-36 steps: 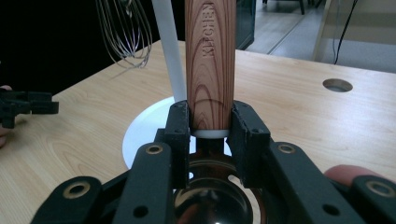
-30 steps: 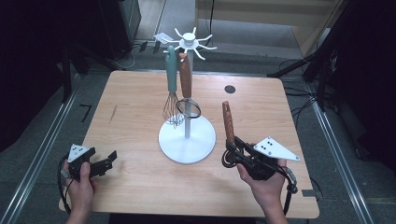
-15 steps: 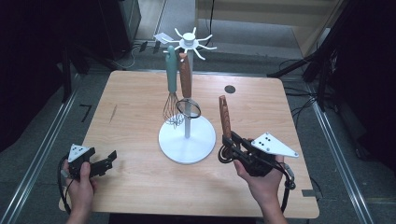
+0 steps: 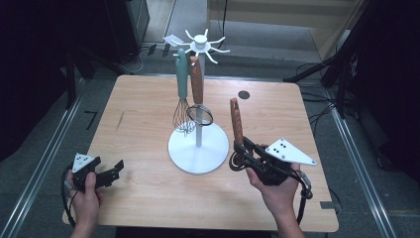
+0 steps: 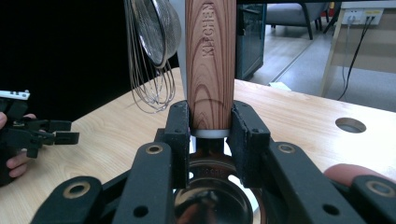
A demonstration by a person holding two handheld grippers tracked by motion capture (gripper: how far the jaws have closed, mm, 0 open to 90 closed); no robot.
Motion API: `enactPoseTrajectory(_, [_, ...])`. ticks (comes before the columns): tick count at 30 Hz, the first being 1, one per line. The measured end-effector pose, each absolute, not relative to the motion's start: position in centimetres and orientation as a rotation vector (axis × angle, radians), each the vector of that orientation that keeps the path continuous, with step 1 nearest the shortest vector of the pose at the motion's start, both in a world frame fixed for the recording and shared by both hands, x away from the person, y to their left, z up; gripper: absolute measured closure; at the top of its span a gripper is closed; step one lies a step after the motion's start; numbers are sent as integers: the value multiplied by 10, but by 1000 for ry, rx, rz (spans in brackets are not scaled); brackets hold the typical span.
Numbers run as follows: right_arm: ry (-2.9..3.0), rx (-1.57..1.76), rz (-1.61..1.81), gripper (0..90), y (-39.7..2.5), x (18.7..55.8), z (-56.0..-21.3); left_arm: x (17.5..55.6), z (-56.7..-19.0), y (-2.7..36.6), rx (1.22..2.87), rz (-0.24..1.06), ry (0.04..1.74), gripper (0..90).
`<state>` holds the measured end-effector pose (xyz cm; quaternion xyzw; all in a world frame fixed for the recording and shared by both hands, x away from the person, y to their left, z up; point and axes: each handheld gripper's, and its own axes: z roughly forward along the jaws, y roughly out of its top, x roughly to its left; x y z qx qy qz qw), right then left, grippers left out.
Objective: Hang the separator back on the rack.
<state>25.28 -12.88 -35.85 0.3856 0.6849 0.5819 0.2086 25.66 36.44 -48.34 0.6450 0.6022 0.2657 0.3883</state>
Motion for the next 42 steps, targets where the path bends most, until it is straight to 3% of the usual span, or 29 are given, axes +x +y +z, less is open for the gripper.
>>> enactPoseTrajectory(42, [1865, 956, 1691, 720, -107, 261, -323, 257, -484, 364, 1637, 674, 1538, 109])
